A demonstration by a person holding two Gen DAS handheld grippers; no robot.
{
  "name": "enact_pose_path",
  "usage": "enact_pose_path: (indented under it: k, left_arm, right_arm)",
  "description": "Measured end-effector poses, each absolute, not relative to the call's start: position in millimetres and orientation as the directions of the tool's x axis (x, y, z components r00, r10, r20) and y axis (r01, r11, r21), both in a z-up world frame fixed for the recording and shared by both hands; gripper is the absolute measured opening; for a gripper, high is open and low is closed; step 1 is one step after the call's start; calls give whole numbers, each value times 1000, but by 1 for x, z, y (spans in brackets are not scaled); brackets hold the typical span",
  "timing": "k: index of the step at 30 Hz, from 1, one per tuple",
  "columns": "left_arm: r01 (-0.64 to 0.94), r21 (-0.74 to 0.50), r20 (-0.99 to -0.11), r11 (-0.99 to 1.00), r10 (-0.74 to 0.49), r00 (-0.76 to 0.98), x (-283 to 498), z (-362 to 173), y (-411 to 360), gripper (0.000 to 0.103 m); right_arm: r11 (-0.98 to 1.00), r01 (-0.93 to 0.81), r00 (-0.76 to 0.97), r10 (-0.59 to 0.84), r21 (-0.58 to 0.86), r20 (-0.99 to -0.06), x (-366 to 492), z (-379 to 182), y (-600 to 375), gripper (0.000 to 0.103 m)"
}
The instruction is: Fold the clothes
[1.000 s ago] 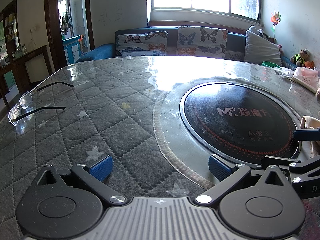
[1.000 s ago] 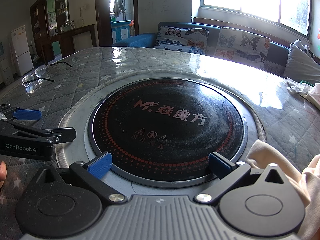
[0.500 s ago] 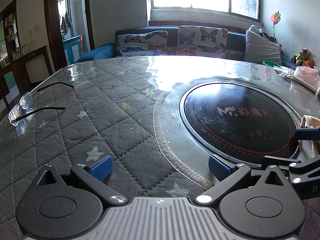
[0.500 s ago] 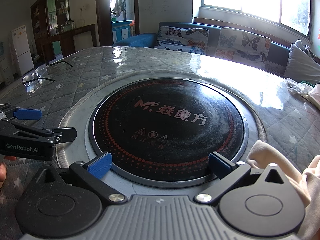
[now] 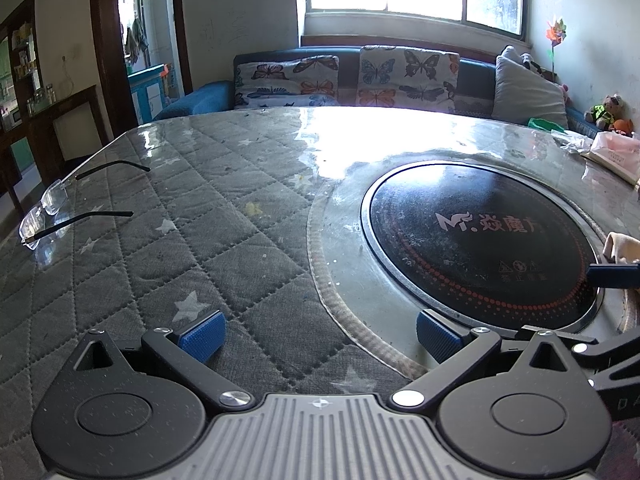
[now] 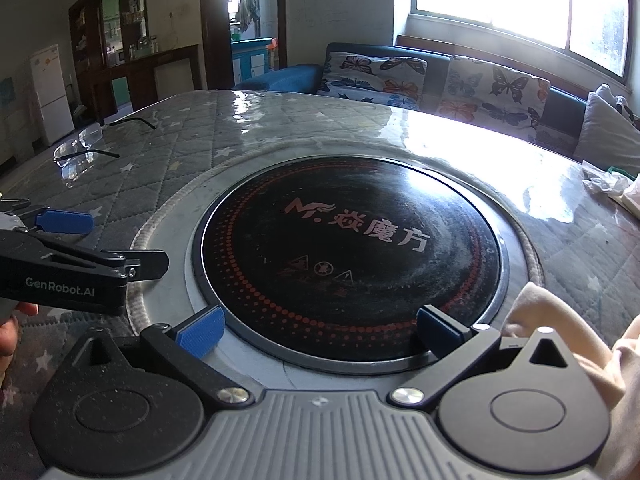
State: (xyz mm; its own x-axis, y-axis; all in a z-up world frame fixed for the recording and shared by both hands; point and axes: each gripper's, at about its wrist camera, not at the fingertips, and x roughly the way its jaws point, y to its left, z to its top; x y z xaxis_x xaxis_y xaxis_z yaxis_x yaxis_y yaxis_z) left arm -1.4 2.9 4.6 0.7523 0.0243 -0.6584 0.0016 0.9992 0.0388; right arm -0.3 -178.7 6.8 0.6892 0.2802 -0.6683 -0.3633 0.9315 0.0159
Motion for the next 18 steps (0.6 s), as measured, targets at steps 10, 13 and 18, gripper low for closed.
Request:
enact_pose_path:
  k: [10, 13, 18]
  left_arm:
    - [6, 45, -686, 999, 27, 727, -6, 18, -7, 103]
    - [20, 33, -693, 999, 8, 721, -8, 25, -11, 103]
    - [57, 25, -690, 998, -24, 723, -15, 35, -22, 103]
  right_arm:
    - [927, -374, 706, 300, 22, -642, -18, 20, -185, 103]
    - [926, -376, 719, 311, 29, -621, -26, 29, -188, 103]
    - [928, -370, 742, 317, 34, -590, -43, 43, -199, 103]
